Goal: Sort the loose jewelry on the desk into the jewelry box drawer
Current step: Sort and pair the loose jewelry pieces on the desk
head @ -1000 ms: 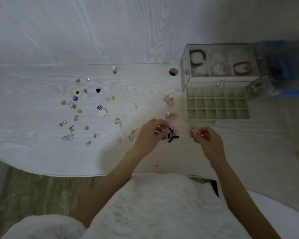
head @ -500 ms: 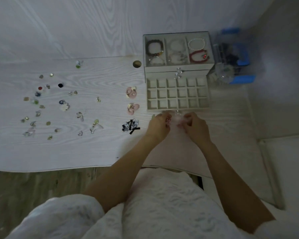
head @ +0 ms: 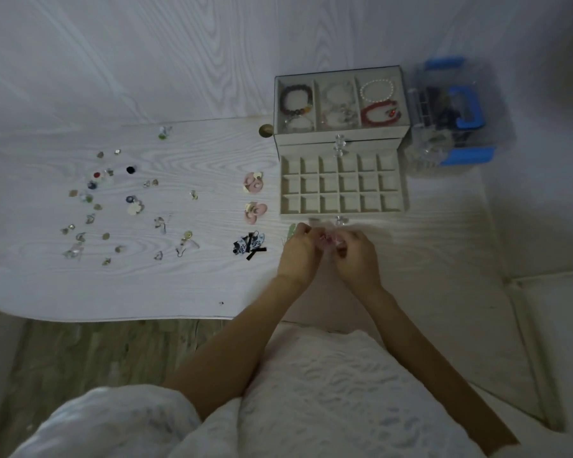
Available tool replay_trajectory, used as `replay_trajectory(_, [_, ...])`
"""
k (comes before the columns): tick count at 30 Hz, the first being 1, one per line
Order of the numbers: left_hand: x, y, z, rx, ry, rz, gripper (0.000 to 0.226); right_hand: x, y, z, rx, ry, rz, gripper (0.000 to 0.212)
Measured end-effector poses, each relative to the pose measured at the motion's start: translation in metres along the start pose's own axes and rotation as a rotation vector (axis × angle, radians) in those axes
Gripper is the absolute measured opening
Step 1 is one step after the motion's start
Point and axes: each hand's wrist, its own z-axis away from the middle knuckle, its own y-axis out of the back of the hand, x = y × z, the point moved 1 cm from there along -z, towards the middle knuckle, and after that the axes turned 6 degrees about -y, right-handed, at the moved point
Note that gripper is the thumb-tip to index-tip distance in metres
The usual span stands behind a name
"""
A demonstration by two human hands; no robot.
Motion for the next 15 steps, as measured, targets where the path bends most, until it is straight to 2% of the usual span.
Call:
replay_trajectory(5, [0.001,0.001,0.0,0.008,0.032,0.036,0.042,-0.004,-0.003,-0.002,-0.029,0.025,-0.015,0.048])
replay_trajectory(9, [0.008,0.01,0.004,-0.079,-0.013,0.029,0.05,0.002,0.003,0.004,-0.019,0.035,0.004,0.049])
replay_trajectory(12, [0.006,0.022,0.013,-0.158,-0.073,0.013,0.05,-0.001,0.008,0.008,0.007,0.085,0.039,0.047])
replay_trajectory(15, [-0.011,0.043,0.027,-0.176,-0.168,-0.046,0.043,-0.013,0.009,0.012,0.024,0.2,0.099,0.035])
